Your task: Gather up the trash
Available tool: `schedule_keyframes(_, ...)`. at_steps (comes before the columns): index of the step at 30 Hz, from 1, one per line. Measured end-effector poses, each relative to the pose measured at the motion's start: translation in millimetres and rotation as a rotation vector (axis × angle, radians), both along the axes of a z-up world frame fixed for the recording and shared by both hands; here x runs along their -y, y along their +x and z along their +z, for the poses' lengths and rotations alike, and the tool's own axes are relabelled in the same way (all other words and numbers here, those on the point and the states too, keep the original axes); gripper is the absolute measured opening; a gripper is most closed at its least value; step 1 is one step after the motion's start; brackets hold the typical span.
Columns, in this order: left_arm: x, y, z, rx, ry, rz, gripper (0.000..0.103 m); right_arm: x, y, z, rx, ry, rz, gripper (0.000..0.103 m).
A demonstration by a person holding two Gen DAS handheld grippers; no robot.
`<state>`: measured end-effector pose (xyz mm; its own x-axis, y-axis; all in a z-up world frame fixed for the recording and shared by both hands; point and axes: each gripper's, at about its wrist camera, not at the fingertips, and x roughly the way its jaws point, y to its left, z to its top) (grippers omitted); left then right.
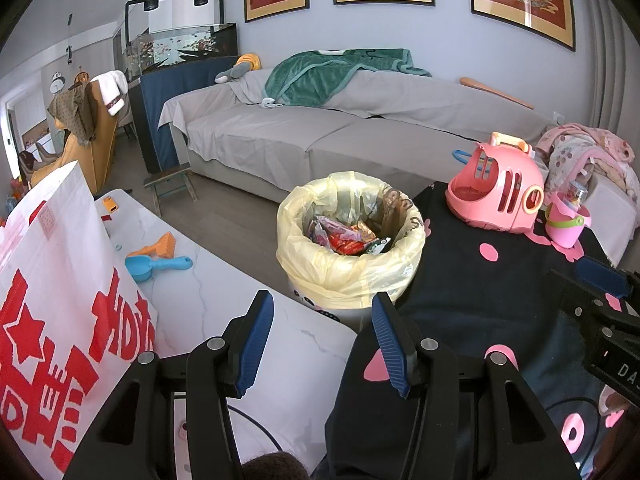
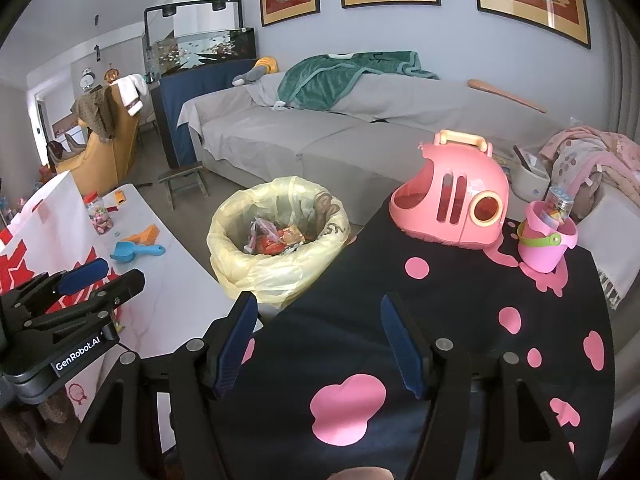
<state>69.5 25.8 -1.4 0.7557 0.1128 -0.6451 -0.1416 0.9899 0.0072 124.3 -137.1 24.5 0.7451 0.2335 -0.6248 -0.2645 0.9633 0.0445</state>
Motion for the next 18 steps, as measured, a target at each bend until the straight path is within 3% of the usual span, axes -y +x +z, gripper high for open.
schedule_keyframes(18, -0.2, 0.8, -2.9, -0.004, -0.007, -0.003, 0.053, 2.6, 0.7, 0.2, 0.004, -0.004, -0.006, 0.062)
